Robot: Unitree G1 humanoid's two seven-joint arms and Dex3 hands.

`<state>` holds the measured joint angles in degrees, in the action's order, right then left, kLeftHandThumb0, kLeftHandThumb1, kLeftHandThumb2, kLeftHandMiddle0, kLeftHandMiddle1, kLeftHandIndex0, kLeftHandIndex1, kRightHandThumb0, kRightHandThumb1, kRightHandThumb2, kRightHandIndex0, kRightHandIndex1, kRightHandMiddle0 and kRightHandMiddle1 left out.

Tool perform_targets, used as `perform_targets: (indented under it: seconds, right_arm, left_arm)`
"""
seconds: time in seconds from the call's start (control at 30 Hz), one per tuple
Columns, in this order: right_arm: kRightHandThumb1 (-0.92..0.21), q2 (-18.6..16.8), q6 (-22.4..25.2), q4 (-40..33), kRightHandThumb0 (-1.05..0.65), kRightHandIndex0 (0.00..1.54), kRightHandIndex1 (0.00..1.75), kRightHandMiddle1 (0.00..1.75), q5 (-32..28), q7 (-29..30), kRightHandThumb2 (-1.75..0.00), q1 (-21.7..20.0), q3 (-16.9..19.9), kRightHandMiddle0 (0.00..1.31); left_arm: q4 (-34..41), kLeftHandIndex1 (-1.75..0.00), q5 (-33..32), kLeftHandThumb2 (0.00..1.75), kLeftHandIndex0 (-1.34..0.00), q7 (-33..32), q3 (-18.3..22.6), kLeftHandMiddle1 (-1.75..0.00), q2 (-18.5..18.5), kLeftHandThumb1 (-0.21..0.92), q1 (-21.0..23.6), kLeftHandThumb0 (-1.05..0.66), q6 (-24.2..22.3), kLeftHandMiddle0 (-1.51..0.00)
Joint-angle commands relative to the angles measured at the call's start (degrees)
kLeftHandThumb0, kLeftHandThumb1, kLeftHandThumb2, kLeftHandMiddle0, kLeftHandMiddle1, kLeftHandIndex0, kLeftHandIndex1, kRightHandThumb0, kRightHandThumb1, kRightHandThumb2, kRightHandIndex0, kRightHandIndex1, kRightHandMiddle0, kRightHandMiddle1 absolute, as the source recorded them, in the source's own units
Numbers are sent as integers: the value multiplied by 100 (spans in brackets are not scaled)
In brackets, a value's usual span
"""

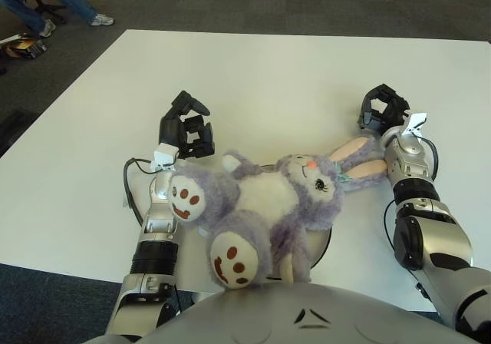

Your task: Put the doll into the plate.

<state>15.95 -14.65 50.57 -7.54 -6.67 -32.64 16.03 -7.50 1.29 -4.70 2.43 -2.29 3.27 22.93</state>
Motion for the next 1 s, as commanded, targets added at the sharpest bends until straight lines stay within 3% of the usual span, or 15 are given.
perform_targets:
  seconds: [0.0, 0.97]
  right_arm:
    - [-23, -42, -157, 35, -51, 126, 175, 175, 7, 21, -142, -24, -36, 69]
    - [-22, -219, -103, -574, -51, 126, 175, 175, 209, 274, -143, 464, -336, 69]
  left_arm:
    - [-595, -175, -65, 128, -59, 42, 7, -175, 145, 34, -617, -47, 76, -128]
    - [-640, -175, -139, 124, -56, 30, 24, -175, 174, 38, -638, -46, 86, -128]
